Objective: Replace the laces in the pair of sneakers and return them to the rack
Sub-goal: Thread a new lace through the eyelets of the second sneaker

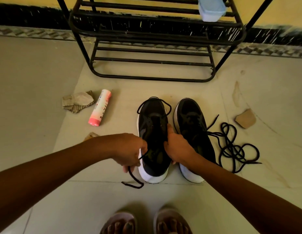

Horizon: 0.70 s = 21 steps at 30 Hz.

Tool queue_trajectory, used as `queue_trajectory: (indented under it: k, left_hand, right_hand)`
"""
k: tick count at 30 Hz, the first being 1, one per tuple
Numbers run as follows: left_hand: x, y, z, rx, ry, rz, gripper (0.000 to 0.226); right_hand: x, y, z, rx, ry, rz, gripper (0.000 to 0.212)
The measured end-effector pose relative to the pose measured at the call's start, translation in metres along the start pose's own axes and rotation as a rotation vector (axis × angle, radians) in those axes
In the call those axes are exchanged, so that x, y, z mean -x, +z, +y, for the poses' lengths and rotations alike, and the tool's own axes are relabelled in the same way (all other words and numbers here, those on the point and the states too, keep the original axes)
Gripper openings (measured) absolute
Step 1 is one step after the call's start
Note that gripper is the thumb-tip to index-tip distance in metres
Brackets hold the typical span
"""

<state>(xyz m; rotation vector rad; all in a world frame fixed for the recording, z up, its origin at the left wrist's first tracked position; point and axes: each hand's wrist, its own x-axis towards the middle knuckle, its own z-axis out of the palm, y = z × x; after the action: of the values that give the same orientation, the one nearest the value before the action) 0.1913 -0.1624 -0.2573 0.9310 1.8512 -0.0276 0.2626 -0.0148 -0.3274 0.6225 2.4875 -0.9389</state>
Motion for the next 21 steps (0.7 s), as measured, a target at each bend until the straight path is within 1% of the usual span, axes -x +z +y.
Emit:
queue_trajectory:
  k: [2,6,8,10,12,13,15,16,17,18,19,21]
  left_hand:
    - [0.004,-0.006,-0.002,-0.042,-0.001,-0.086,0.012]
    - [0.010,-0.005,-0.005,-0.072,-0.037,-0.277,0.017]
    - [0.011,-0.005,-0.007,-0.053,-0.042,-0.296,0.018]
    - [0.010,-0.010,-0.010,-0.020,-0.051,-0.268,0.025]
    - [0.005,-0.014,-0.012,0.014,-0.101,-0.175,0.036]
    - [0.001,-0.015,-0.013,-0.019,-0.119,-0.065,0.041]
    - [-0.009,-0.013,-0.016,-0.143,-0.128,0.278,0.043]
    - [-0.015,-0.011,-0.017,-0.154,-0.116,0.442,0.040]
    - [-0.021,-0.008,-0.019,-0.118,-0.101,0.555,0.038]
    - [-0.027,-0.007,-0.019,-0.071,-0.091,0.619,0.041]
    - [-0.033,-0.005,-0.020,-0.031,-0.091,0.638,0.048]
    - [-0.043,-0.003,-0.018,0.055,-0.103,0.624,0.064]
  right_hand:
    - [0.001,-0.001,0.000,0.003,-0.002,-0.009,0.058]
    - [0.000,-0.003,0.000,-0.023,-0.013,-0.017,0.057]
    - [0.000,-0.008,0.002,-0.082,-0.001,-0.056,0.058]
    - [0.001,-0.013,0.005,-0.177,0.038,-0.107,0.060]
    - [0.003,-0.018,0.007,-0.209,0.043,-0.081,0.062]
    - [0.004,-0.018,0.008,-0.187,0.020,-0.023,0.062]
    - [0.008,-0.018,0.008,-0.099,-0.060,0.135,0.050]
    - [0.010,-0.018,0.007,-0.058,-0.105,0.200,0.042]
    - [0.013,-0.017,0.006,-0.023,-0.148,0.245,0.037]
    - [0.014,-0.015,0.005,-0.002,-0.188,0.268,0.033]
    - [0.014,-0.014,0.004,0.006,-0.222,0.278,0.030]
    - [0.012,-0.012,0.002,0.003,-0.249,0.272,0.029]
